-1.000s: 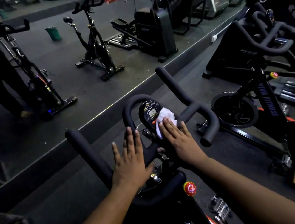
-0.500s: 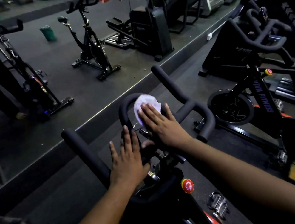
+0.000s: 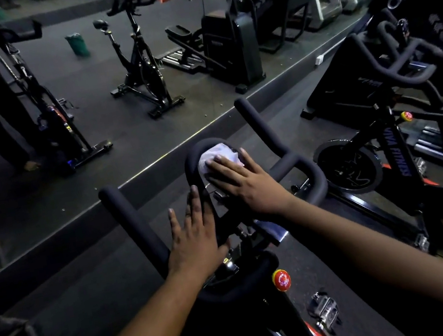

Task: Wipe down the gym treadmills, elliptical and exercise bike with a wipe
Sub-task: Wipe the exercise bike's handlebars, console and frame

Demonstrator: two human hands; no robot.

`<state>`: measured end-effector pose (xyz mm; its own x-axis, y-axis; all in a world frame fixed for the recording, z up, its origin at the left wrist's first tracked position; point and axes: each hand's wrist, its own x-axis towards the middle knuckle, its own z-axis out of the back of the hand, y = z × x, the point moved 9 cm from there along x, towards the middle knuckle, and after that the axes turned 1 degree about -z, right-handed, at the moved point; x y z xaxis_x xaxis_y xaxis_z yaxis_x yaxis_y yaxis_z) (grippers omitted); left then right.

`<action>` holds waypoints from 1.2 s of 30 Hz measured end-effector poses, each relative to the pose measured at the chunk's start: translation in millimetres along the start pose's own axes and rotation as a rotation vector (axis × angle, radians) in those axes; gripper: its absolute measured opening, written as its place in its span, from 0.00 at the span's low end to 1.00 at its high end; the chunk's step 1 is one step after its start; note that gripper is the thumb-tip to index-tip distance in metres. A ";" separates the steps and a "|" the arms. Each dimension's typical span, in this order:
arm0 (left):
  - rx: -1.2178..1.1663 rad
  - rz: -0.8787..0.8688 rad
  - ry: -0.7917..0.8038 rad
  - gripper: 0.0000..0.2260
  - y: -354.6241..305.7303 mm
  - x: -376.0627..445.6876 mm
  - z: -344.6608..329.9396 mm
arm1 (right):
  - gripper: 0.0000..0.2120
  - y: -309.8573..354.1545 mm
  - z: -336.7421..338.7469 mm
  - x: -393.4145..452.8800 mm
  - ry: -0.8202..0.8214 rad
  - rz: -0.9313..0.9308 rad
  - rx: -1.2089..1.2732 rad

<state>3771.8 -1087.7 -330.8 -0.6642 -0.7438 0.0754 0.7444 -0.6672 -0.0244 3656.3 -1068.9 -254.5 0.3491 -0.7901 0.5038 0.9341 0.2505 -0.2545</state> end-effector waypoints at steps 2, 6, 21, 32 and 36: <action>-0.024 -0.001 -0.023 0.55 0.3 -0.4 1.1 | 0.29 0.6 -7.7 -24.2 0.035 0.027 0.037; -0.043 -0.011 -0.064 0.57 0.2 0.1 0.9 | 0.25 -16.5 -2.0 -39.6 -0.052 -0.146 0.270; -0.043 0.013 -0.025 0.54 3.3 -2.9 4.3 | 0.33 -26.0 10.7 -58.8 -0.010 -0.658 0.558; 0.033 0.001 -0.058 0.53 13.1 -25.8 -6.0 | 0.24 59.6 -27.5 -53.1 0.344 -0.045 0.440; 0.048 -0.058 -0.029 0.52 3.8 -24.2 -3.2 | 0.24 12.9 -24.5 -81.3 0.395 -0.086 0.246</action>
<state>3790.5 -1072.4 -335.9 -0.7045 -0.7020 0.1044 0.7077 -0.7059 0.0290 3638.2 -1015.2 -319.0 0.2588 -0.9542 0.1501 0.9651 0.2620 0.0013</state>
